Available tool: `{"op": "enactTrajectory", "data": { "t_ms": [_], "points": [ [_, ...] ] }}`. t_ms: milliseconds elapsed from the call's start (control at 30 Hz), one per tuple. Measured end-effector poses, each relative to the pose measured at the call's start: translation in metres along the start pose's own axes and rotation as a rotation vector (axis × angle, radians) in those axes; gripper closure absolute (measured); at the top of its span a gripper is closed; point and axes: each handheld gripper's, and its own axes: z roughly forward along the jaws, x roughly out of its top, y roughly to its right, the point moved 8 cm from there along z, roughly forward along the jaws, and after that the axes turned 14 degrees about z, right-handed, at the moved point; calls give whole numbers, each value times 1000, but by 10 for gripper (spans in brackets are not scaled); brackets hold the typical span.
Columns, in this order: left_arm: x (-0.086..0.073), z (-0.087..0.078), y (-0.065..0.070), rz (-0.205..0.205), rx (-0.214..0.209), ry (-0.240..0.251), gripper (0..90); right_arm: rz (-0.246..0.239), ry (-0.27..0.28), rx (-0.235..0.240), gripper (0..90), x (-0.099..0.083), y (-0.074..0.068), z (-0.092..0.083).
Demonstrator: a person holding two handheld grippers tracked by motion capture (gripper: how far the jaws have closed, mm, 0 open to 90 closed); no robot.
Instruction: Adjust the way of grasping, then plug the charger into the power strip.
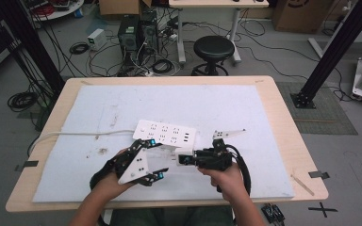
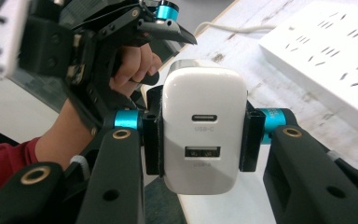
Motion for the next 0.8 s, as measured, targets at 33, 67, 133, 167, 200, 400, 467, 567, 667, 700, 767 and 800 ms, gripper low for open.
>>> {"op": "enactTrajectory", "data": {
  "t_ms": [33,67,133,167,200,400,467,567,667,700,767,800],
  "points": [
    [-4,-3,-3,-16,1,-4,264,0,0,0,631,0,0,0],
    [-8,-6,-6,-32,7,-11,263,-3,4,-6,631,1,0,-2],
    [-16,-11,-13,-62,26,-25,263,-6,19,-10,631,4,0,-6],
    [-20,-13,-16,-76,37,-31,263,-7,27,-13,631,5,0,-8],
    [-23,-16,-20,-90,45,-37,263,-4,34,-12,631,6,0,-10],
    [-39,-29,-35,-158,55,-64,233,-18,64,-35,631,10,3,-19],
    [-42,-32,-39,-171,60,-69,229,-13,75,-43,631,11,4,-22],
    [-47,-38,-43,-190,68,-73,227,-19,86,-55,630,12,5,-27],
    [-50,-45,-48,-201,86,-77,227,-26,91,-65,630,14,6,-31],
    [-51,-47,-50,-205,90,-76,227,-23,88,-61,631,14,5,-31],
    [-53,-51,-53,-215,107,-76,227,-31,87,-66,631,14,5,-31],
    [-54,-53,-55,-221,114,-79,227,-28,83,-66,631,14,5,-31]
  ]
}}
